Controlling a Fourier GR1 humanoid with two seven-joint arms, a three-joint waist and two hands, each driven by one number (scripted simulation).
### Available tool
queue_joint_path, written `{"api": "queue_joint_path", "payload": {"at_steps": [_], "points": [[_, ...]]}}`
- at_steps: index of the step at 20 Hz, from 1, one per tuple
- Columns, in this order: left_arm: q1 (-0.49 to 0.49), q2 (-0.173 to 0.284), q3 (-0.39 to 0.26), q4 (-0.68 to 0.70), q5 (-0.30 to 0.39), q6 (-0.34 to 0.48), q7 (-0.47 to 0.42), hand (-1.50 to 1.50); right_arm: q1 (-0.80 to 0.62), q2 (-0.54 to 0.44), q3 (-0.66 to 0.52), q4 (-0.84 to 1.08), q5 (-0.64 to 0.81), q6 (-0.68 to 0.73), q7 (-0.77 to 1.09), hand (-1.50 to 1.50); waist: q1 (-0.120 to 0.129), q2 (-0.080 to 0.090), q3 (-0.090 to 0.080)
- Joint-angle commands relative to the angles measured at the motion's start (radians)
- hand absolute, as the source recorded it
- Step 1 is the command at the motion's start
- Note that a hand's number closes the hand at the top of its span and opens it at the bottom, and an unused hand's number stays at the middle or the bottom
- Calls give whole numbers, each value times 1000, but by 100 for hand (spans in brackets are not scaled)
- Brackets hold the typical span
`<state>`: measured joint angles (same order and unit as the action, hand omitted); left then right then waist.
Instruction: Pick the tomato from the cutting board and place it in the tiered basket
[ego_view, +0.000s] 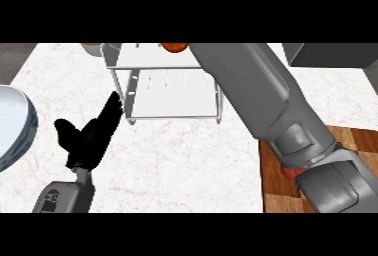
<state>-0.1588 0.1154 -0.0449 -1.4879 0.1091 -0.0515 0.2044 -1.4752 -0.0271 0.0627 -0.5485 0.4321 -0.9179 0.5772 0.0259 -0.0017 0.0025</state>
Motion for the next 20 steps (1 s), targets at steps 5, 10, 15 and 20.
{"api": "queue_joint_path", "payload": {"at_steps": [5,10,15,20], "points": [[56,11,30,-18,34,-12,29,0,215,-88,69,-336,-23,203,112,-150,-94,-28,-1],[88,21,50,-30,23,8,23,0,413,-183,130,-588,-76,390,116,-150,-129,-35,0],[111,20,51,-36,16,7,1,0,576,-331,95,-883,-168,524,201,-150,-147,-33,-1],[121,23,59,-51,35,-8,4,0,781,-487,13,-1197,-264,616,259,-150,-146,-27,-1]]}}
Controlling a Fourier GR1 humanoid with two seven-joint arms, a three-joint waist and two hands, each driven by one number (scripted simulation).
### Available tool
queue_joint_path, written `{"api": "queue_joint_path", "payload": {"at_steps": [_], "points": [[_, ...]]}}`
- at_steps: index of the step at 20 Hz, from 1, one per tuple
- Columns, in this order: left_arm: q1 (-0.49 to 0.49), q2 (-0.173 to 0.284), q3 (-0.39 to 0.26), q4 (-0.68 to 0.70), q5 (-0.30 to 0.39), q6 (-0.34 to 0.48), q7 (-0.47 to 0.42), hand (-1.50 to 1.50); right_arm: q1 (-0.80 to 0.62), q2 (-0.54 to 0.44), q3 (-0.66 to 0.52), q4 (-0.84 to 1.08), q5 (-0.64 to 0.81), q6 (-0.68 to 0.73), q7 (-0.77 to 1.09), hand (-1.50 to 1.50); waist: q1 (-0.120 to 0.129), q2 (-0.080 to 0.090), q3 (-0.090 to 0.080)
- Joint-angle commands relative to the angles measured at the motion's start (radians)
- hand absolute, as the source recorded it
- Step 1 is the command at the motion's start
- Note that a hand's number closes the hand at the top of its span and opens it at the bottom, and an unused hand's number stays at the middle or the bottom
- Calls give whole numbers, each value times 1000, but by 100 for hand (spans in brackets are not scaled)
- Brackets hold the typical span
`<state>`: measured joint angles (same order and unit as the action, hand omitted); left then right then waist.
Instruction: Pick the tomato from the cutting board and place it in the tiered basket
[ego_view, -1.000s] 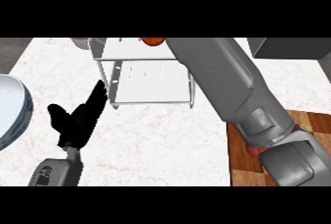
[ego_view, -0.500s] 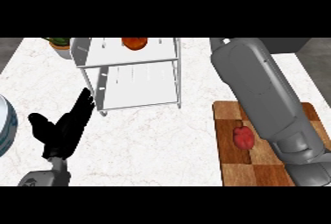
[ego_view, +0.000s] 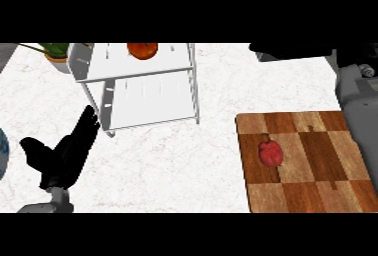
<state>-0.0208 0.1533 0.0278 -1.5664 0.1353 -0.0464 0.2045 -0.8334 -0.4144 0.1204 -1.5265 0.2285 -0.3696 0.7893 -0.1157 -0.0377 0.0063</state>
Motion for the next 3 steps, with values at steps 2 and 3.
{"api": "queue_joint_path", "payload": {"at_steps": [2,3], "points": [[-19,-15,-23,27,2,-11,24,0,202,-175,-111,-324,-113,114,79,-150,-10,10,-4],[-15,-10,-11,-3,1,0,16,0,272,-198,-136,-396,-148,138,66,-150,2,11,-4]]}}
